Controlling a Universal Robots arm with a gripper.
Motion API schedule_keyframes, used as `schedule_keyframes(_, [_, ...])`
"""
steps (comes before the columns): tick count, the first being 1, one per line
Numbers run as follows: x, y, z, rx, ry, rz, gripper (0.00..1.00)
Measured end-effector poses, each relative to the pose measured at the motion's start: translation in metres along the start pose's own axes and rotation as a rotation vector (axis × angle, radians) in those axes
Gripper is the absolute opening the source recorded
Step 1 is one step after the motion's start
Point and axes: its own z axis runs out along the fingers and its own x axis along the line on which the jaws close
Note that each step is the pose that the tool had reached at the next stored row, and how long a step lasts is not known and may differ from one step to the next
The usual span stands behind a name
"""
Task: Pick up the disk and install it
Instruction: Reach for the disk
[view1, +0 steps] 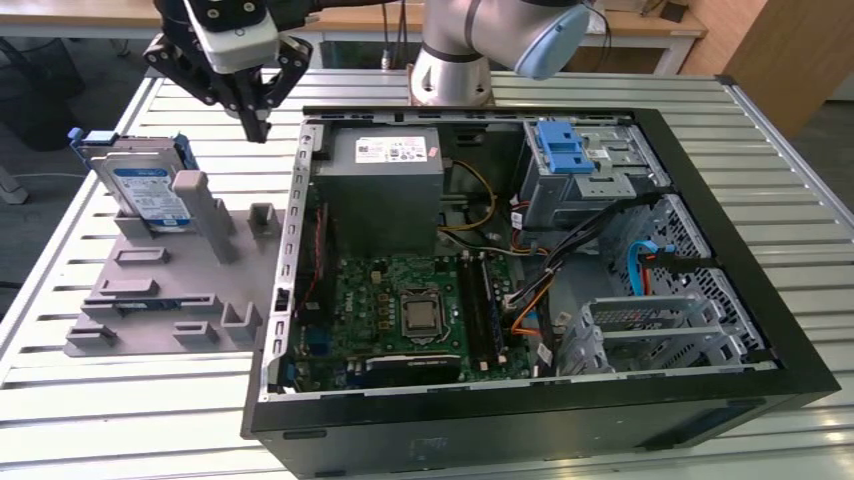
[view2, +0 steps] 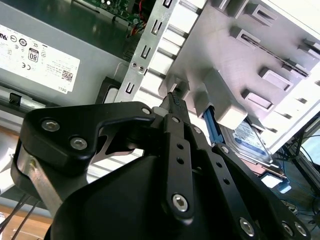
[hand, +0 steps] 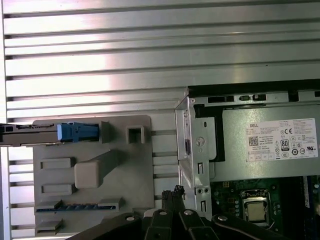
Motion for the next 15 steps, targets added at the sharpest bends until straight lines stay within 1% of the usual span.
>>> schedule_keyframes(15, [0.0054, -0.0004, 0.0006, 0.0000, 0.0004, 0.000, 0.11])
